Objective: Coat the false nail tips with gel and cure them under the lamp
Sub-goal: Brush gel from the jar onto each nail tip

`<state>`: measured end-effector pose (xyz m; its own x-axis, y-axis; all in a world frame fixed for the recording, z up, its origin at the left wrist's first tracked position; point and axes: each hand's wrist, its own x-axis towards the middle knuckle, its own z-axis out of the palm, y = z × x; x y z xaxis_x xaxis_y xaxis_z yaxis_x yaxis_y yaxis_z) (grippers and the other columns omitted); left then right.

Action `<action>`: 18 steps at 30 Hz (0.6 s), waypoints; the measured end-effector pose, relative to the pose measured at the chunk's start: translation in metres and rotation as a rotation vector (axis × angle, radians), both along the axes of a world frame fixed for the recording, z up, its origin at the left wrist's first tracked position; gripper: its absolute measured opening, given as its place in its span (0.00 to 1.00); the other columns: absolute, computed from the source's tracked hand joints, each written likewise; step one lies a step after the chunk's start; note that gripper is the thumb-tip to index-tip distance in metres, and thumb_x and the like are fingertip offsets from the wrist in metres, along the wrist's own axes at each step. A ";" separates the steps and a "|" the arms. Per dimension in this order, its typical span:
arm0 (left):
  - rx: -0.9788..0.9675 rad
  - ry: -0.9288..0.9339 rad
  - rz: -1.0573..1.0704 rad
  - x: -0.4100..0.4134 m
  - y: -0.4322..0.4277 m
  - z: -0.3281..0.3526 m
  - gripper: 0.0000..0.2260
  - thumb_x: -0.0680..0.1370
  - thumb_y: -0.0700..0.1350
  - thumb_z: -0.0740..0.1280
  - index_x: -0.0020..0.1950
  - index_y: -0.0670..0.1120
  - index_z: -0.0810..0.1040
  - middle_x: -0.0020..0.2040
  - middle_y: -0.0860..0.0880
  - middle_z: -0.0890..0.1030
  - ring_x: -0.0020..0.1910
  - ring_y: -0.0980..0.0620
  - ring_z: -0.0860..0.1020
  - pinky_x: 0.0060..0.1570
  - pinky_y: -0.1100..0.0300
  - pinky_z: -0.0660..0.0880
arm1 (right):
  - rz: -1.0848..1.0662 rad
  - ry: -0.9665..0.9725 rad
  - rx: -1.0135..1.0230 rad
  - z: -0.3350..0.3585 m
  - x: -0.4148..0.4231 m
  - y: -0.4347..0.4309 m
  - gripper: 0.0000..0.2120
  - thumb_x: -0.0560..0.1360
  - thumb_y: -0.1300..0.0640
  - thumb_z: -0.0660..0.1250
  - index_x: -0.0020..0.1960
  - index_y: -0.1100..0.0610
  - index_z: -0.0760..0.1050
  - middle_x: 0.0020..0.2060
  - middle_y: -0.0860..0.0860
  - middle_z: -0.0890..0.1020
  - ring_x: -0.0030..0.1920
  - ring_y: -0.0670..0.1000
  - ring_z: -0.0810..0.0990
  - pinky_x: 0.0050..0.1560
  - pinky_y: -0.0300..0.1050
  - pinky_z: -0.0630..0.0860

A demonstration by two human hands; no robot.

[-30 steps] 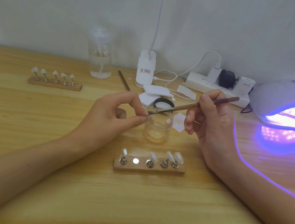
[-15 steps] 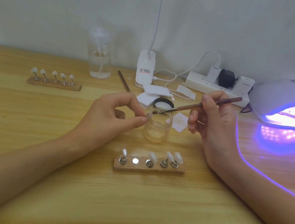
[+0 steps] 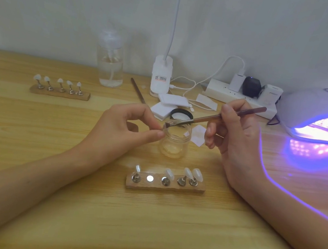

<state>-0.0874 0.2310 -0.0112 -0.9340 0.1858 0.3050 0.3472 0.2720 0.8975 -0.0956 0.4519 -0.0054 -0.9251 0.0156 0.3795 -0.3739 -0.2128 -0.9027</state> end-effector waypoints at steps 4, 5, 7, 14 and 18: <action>-0.002 -0.005 -0.001 0.000 0.000 0.000 0.07 0.71 0.45 0.77 0.37 0.51 0.81 0.41 0.58 0.84 0.25 0.58 0.67 0.31 0.72 0.68 | -0.070 -0.032 0.010 -0.001 0.000 0.002 0.09 0.83 0.58 0.59 0.44 0.54 0.67 0.26 0.51 0.76 0.24 0.49 0.73 0.25 0.39 0.70; 0.001 -0.006 0.001 0.000 0.000 0.001 0.07 0.71 0.45 0.77 0.37 0.51 0.81 0.40 0.58 0.84 0.25 0.60 0.68 0.31 0.72 0.68 | -0.067 -0.024 -0.006 0.000 0.000 0.003 0.09 0.83 0.58 0.59 0.44 0.54 0.67 0.26 0.51 0.76 0.24 0.49 0.73 0.25 0.39 0.70; 0.003 -0.010 0.004 0.000 0.001 0.001 0.06 0.70 0.44 0.77 0.37 0.51 0.81 0.40 0.57 0.84 0.26 0.62 0.69 0.32 0.73 0.68 | -0.025 0.002 -0.041 0.001 0.000 0.002 0.08 0.82 0.57 0.60 0.44 0.54 0.67 0.26 0.51 0.76 0.25 0.49 0.73 0.26 0.38 0.70; 0.005 -0.016 0.010 0.001 0.001 0.001 0.07 0.70 0.45 0.78 0.36 0.50 0.81 0.41 0.55 0.84 0.26 0.61 0.70 0.33 0.72 0.68 | -0.005 0.008 0.020 -0.001 -0.001 0.001 0.07 0.80 0.54 0.62 0.44 0.53 0.69 0.27 0.52 0.77 0.25 0.50 0.74 0.26 0.40 0.71; 0.005 -0.012 0.001 0.002 0.001 0.002 0.06 0.70 0.46 0.77 0.37 0.50 0.81 0.42 0.56 0.85 0.27 0.59 0.70 0.33 0.71 0.70 | -0.035 -0.005 0.037 -0.001 -0.001 0.002 0.07 0.81 0.55 0.61 0.44 0.54 0.68 0.26 0.51 0.77 0.24 0.50 0.74 0.25 0.39 0.71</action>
<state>-0.0857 0.2321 -0.0093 -0.9377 0.1836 0.2951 0.3366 0.2679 0.9027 -0.0964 0.4541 -0.0064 -0.9262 0.0343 0.3755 -0.3758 -0.1660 -0.9117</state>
